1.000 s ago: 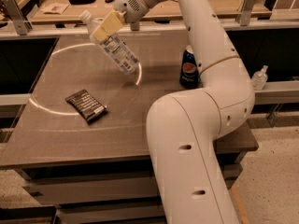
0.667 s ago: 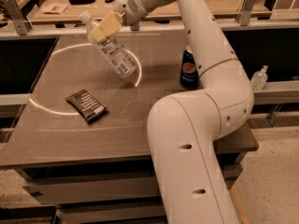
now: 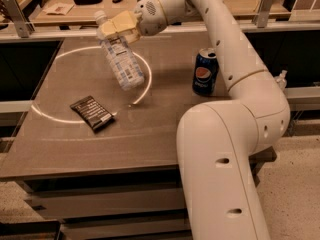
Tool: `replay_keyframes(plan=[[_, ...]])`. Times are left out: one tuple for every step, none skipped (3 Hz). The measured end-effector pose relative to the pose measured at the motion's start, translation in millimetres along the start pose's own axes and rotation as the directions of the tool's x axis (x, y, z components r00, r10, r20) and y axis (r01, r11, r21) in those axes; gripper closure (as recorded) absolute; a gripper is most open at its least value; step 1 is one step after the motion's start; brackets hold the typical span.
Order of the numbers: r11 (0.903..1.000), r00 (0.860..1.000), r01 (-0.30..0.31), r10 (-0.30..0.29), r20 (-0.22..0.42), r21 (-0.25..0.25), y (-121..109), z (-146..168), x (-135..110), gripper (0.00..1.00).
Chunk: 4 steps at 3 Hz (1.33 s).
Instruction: Knock blue plastic bottle over
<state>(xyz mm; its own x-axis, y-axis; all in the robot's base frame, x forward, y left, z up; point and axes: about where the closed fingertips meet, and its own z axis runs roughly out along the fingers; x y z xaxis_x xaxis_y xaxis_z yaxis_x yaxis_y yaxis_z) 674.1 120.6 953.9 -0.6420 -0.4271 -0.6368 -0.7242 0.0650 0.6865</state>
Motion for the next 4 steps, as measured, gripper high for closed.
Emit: replay_keyframes(plan=[[0.9793, 0.979, -0.202, 0.202, -0.028, 0.003, 12, -10, 15, 1.0], [0.9482, 0.947, -0.314, 0.317, -0.053, 0.047, 21, -14, 27, 1.0], [0.8801, 0.882, -0.458, 0.468, -0.061, 0.124, 24, -27, 50, 1.0], [0.8089, 0.824, -0.539, 0.564, -0.052, 0.234, 18, -30, 58, 1.0]])
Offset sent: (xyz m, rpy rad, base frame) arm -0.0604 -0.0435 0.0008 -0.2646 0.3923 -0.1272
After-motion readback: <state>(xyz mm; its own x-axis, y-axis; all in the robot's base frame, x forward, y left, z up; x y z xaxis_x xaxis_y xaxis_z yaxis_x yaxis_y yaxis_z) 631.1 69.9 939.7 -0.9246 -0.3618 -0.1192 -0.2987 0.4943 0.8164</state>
